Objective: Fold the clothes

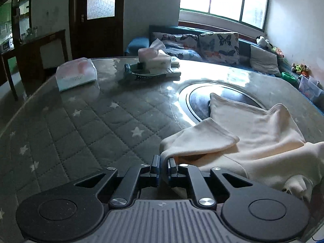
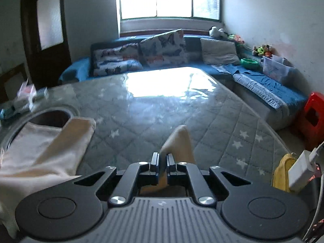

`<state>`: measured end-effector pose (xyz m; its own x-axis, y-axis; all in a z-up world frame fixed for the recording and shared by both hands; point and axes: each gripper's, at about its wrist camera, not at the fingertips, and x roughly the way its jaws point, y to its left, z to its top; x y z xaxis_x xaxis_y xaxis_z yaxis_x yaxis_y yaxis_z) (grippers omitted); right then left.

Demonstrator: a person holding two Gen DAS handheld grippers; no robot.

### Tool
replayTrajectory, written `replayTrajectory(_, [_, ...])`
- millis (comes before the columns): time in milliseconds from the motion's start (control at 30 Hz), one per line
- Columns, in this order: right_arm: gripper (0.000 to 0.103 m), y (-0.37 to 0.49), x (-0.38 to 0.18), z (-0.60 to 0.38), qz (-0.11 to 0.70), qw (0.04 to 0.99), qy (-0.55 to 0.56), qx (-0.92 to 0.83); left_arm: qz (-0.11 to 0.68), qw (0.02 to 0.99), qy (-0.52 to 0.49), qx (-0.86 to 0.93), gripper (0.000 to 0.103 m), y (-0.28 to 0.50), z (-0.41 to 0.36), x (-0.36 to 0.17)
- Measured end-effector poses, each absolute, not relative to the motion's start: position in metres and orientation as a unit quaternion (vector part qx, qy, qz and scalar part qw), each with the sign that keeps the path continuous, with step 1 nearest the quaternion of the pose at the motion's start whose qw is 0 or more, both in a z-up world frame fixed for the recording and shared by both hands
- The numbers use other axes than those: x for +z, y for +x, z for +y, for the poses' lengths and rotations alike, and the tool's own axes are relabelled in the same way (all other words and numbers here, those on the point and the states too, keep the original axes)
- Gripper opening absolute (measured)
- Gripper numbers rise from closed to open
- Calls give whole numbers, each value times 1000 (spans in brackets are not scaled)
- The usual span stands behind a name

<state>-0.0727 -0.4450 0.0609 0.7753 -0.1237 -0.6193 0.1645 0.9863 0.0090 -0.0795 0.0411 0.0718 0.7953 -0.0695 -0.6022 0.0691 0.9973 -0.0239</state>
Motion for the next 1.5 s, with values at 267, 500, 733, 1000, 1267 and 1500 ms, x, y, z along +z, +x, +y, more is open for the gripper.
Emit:
replayTrajectory(267, [31,-84,76,-429,305,951,8,-53,313,948,16,-53,32,-107,40,78])
replayTrajectory(500, [42,-87,87,-400,303,953,-2,19,291,943,68,-144,40,-138,0,84])
replayTrajectory(733, [47,-82,90,-367,300,951,-4,73,305,910,118,-256,44,-150,-53,67])
replayTrajectory(1000, [50,-77,92,-335,299,947,-20,113,328,888,170,-275,44,-142,-87,38])
replayTrajectory(1267, [52,-74,93,-316,299,944,-33,139,331,880,207,-270,6,-132,-94,24])
replayTrajectory(1500, [52,-74,95,-307,297,941,-46,157,331,849,207,-358,5,-155,-64,63])
